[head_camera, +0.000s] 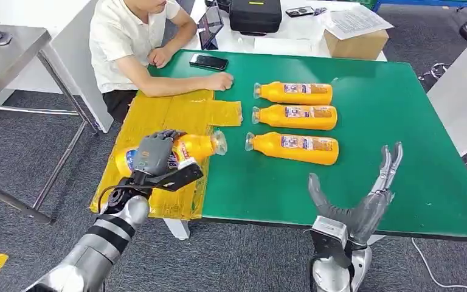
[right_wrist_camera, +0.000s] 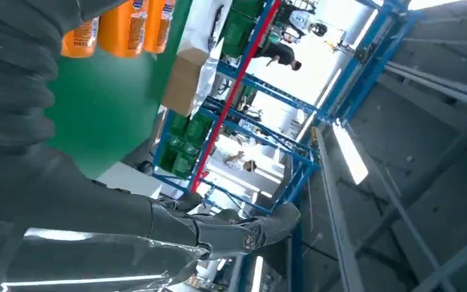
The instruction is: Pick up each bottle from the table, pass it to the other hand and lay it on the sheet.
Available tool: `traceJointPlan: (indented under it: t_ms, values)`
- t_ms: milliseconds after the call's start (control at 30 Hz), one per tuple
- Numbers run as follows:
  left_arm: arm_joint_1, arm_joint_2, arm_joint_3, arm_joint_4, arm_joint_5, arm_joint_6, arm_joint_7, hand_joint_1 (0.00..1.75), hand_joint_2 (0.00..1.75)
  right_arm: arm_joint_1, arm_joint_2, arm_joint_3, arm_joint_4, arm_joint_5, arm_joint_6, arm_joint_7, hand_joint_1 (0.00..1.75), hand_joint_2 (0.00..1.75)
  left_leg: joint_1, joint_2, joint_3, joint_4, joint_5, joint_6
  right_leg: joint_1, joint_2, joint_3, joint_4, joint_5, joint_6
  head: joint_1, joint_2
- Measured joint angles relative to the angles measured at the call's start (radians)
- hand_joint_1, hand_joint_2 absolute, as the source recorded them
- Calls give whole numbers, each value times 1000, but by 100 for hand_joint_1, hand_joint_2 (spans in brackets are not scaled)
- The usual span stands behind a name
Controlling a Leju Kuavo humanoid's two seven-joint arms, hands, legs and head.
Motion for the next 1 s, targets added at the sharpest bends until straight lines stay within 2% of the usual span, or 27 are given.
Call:
traceJointPlan:
  t_ms: [133, 167, 200, 233, 267, 667, 1000]
  values:
    - [-48, 0, -1, 126, 17, -86, -16, 175, 175, 2, 0, 27, 9, -36, 0, 0, 0, 175, 0, 0, 0, 0, 0, -1, 0, 0, -1, 1, 0, 0, 0, 0]
    - [-57, 0, -1, 151, 17, -91, -17, 166, 175, 2, 0, 31, 11, -40, 0, 0, 0, 175, 0, 0, 0, 0, 0, -1, 0, 0, -1, 1, 0, 0, 0, 0]
    - [-64, 0, -1, 170, 18, -96, -17, 65, 175, 2, -1, 35, 13, -42, 0, 0, 0, 175, 0, 0, -1, 0, 0, -1, 0, 0, -1, 1, 0, 0, 0, 0]
    - [-72, 0, -1, 186, 20, -108, -17, 12, 175, 2, -1, 39, 15, -48, 0, 0, 0, 175, 0, 0, -1, 0, 0, -1, 0, 0, -1, 1, 0, 0, -1, 0]
    - [-80, 0, -1, 203, 24, -129, -17, 0, 175, 2, -2, 43, 18, -58, 0, 0, 0, 175, 0, 0, -1, 0, 0, -1, 0, 0, -1, 1, -1, 0, 0, 0]
    - [-144, 1, 28, 332, 122, -330, -5, 0, 175, 1, -29, 86, 90, -144, 1, 0, 0, 175, 0, -1, -1, 0, 0, -1, 0, 0, 0, 1, -1, 0, 0, 0]
    - [-161, -1, 46, 358, 132, -346, -6, 0, 175, 1, -37, 90, 124, -153, 1, 0, 0, 175, 0, -1, -1, 0, 0, -1, 0, 0, 0, 1, -1, 0, 0, 0]
